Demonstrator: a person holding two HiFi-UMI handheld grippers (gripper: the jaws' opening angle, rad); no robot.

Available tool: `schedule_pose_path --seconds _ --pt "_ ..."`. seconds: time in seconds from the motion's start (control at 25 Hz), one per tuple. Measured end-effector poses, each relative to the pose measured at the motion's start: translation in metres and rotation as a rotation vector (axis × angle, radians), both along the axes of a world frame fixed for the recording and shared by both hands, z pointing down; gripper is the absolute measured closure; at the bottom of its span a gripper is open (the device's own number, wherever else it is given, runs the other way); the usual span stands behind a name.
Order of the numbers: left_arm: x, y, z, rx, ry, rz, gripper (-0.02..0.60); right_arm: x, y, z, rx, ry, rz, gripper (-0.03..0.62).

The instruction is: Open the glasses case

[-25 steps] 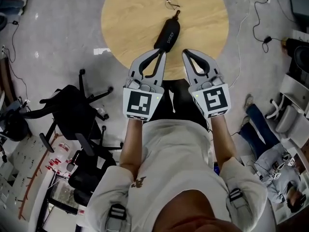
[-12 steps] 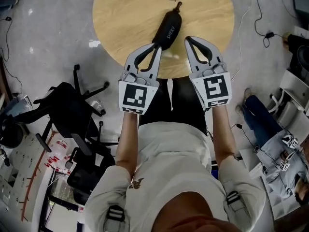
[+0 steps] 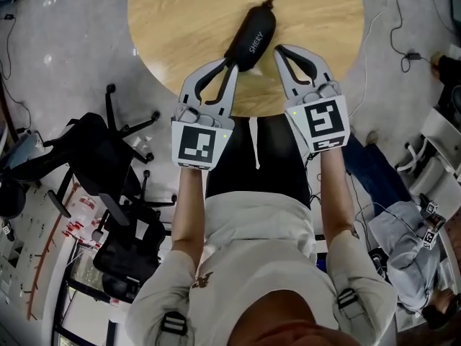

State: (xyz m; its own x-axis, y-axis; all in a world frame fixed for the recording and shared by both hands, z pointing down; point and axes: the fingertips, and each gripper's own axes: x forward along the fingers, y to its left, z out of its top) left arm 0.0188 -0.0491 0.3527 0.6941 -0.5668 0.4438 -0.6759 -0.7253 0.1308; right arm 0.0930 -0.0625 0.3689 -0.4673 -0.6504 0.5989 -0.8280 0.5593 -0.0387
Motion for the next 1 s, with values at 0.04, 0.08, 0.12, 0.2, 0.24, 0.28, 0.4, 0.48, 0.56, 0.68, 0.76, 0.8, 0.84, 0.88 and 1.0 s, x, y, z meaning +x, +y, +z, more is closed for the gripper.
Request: schedule_pose_path --seconds 0.04,0.08,0.12,0.2,0.24,0.28,0.4,0.48,0.56,0.68,0.76,0.8,0.84,0.88,1.0 --pt "0.0 0.001 0.003 0.003 -0.004 0.0 0.549 0.0 -0.001 0.003 -0.002 0.0 -0.003 0.572" --pt "0.0 0.001 0.005 0.004 -0.008 0.0 0.549 0.0 -0.002 0.007 -0.004 0.001 -0.007 0.572" --pt "0.0 0.001 0.008 0.006 -0.011 0.001 0.548 0.001 -0.003 0.011 -0.005 0.003 -0.01 0.573" --pt "0.0 0.001 0.013 0.011 -0.014 0.004 0.548 0.002 -0.006 0.017 -0.005 0.008 -0.011 0.572" --pt "0.0 0.001 0.015 0.012 -0.013 0.006 0.548 0.004 -0.006 0.02 -0.004 0.01 -0.009 0.572" --pt "-0.001 0.002 0.017 0.011 -0.009 0.007 0.548 0.005 -0.007 0.022 -0.003 0.011 -0.005 0.573" --pt "-0.003 0.001 0.024 0.011 0.0 0.001 0.548 0.007 -0.009 0.028 0.001 0.013 0.003 0.572" --pt "-0.005 0.0 0.029 0.016 -0.006 0.007 0.548 0.006 -0.01 0.032 0.004 0.01 0.004 0.572" --pt "-0.005 0.0 0.032 0.013 -0.017 0.02 0.548 0.006 -0.01 0.034 0.003 0.01 0.004 0.573" --pt "-0.003 0.001 0.034 0.013 -0.032 0.047 0.548 0.007 -0.011 0.038 0.002 0.016 0.005 0.574" --pt "-0.002 0.002 0.037 0.011 -0.04 0.063 0.548 0.007 -0.011 0.041 -0.001 0.012 0.008 0.574" --pt "-0.001 0.002 0.038 0.011 -0.042 0.067 0.548 0.007 -0.011 0.043 -0.001 0.01 0.008 0.574" --pt "-0.001 0.002 0.039 0.012 -0.045 0.071 0.545 0.007 -0.012 0.044 -0.001 0.009 0.007 0.574" --pt "-0.001 0.003 0.039 0.012 -0.047 0.075 0.54 0.007 -0.012 0.045 -0.002 0.009 0.006 0.574" --pt "-0.001 0.004 0.042 0.003 -0.05 0.081 0.524 0.005 -0.015 0.046 -0.001 0.006 0.001 0.574"
